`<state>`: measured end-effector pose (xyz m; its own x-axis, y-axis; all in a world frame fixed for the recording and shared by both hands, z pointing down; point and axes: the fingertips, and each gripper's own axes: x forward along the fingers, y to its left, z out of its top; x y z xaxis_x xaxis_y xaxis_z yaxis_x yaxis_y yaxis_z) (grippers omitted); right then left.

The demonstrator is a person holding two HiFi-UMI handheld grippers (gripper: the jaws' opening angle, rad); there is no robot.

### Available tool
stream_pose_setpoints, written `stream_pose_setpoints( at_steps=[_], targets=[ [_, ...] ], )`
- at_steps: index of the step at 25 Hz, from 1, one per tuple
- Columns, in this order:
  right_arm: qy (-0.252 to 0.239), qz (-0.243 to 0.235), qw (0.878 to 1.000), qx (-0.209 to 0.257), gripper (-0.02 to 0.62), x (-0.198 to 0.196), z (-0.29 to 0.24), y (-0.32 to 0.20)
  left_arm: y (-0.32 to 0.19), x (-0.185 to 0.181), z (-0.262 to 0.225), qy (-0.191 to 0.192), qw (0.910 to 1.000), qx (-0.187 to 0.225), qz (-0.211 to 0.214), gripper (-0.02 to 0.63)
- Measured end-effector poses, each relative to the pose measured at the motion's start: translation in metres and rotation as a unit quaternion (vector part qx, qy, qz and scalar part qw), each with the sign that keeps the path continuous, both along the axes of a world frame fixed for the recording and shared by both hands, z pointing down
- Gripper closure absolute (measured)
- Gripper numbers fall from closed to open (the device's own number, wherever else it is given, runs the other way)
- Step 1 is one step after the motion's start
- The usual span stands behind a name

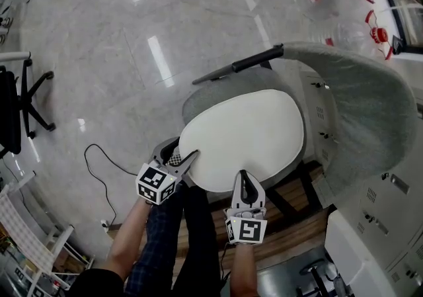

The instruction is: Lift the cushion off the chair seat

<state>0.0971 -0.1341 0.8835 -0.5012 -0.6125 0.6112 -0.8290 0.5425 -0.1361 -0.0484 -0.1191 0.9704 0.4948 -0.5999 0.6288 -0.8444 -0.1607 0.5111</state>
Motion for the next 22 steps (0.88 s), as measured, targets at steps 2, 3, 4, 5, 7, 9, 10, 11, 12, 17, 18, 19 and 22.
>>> stream_pose_setpoints(
  at_steps=[2,3,4,5,7,9,10,11,12,17,18,19,22],
  targets=[
    [0.000,0.003,1.000,-0.001,0.560,0.002,0.001,0.001,-0.001,0.001,0.001,0.004,1.0000,0.001,0.004,0.356],
    [-0.001,0.004,1.000,-0.002,0.560,0.003,0.002,0.001,-0.002,0.002,0.001,0.002,1.0000,0.003,0.006,0.356],
    [-0.001,0.006,1.000,-0.002,0.560,0.004,0.002,0.002,-0.003,0.003,0.002,-0.003,0.9999,0.006,0.008,0.356],
    [-0.002,0.007,1.000,-0.002,0.560,0.005,0.002,0.002,-0.003,0.003,0.002,-0.010,0.9998,0.010,0.012,0.357],
    [-0.004,0.009,1.000,-0.002,0.560,0.007,0.000,0.003,-0.002,0.004,0.001,-0.024,0.9994,0.016,0.017,0.363],
    [-0.007,0.012,1.000,-0.002,0.560,0.009,-0.001,0.004,-0.003,0.004,-0.001,-0.033,0.9991,0.019,0.020,0.403],
    [-0.008,0.014,1.000,-0.003,0.560,0.009,-0.001,0.005,-0.003,0.004,-0.003,-0.035,0.9990,0.022,0.019,0.435],
    [-0.009,0.016,1.000,-0.004,0.561,0.010,-0.002,0.005,-0.004,0.003,-0.005,-0.036,0.9989,0.024,0.018,0.459],
    [-0.010,0.018,1.000,-0.004,0.560,0.010,-0.002,0.005,-0.004,0.003,-0.006,-0.036,0.9989,0.027,0.016,0.480],
    [-0.015,0.022,1.000,-0.002,0.560,0.009,-0.010,0.006,-0.005,0.004,-0.015,-0.040,0.9985,0.035,0.013,0.543],
    [-0.016,0.023,1.000,-0.001,0.561,0.010,-0.013,0.006,-0.006,0.005,-0.018,-0.041,0.9984,0.036,0.013,0.546],
    [-0.017,0.024,1.000,0.001,0.560,0.011,-0.016,0.005,-0.006,0.006,-0.023,-0.042,0.9983,0.037,0.013,0.549],
    [-0.019,0.025,0.999,0.004,0.561,0.014,-0.026,0.005,-0.007,0.008,-0.040,-0.043,0.9980,0.045,0.013,0.552]
  ],
)
